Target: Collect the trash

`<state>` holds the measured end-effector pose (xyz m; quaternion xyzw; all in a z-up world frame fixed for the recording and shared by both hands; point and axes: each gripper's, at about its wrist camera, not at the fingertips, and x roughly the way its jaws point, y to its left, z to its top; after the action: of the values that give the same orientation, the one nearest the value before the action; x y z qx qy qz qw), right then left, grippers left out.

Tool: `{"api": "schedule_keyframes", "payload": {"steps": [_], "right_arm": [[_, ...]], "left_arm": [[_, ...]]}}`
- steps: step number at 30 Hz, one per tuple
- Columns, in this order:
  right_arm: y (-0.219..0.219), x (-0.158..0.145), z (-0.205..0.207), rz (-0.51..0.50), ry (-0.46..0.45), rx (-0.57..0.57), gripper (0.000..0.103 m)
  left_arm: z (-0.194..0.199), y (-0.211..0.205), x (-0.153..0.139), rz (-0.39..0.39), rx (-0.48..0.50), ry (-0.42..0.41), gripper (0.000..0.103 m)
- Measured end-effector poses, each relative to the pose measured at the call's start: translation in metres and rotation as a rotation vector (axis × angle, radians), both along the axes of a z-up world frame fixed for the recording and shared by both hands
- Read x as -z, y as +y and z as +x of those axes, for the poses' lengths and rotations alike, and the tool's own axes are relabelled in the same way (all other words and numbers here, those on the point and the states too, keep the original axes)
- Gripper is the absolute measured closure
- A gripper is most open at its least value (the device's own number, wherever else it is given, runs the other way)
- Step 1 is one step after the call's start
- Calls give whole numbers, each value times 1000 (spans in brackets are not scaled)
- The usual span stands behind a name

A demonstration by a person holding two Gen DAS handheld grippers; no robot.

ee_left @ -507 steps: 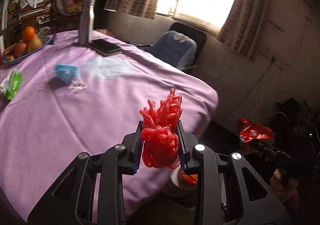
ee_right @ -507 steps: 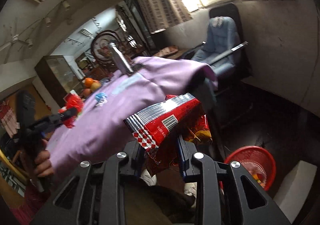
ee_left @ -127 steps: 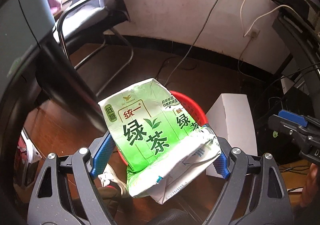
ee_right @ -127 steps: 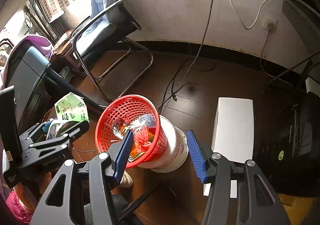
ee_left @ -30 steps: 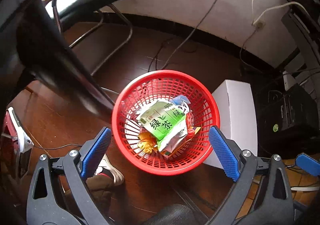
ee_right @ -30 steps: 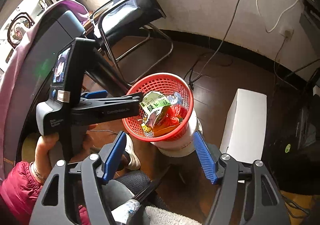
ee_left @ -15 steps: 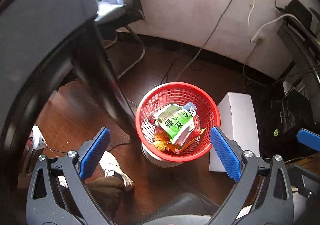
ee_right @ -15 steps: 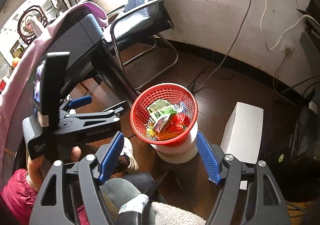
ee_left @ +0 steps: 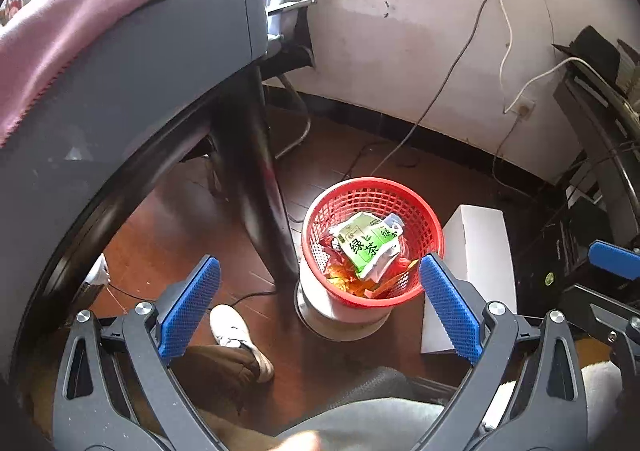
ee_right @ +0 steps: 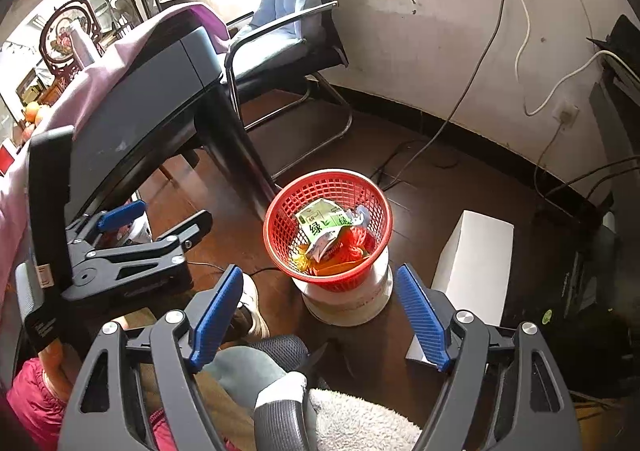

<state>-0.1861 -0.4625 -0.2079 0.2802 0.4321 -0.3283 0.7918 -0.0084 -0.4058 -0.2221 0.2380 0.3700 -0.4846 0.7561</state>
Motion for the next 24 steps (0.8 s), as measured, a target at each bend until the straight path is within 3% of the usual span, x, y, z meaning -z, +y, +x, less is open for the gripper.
{"api": "schedule_keyframes", "payload": {"steps": [24], "right_arm": [[2,22,3,6,60,49,25]], "left_arm": [[0,6,3,28,-10,-33,7]]}}
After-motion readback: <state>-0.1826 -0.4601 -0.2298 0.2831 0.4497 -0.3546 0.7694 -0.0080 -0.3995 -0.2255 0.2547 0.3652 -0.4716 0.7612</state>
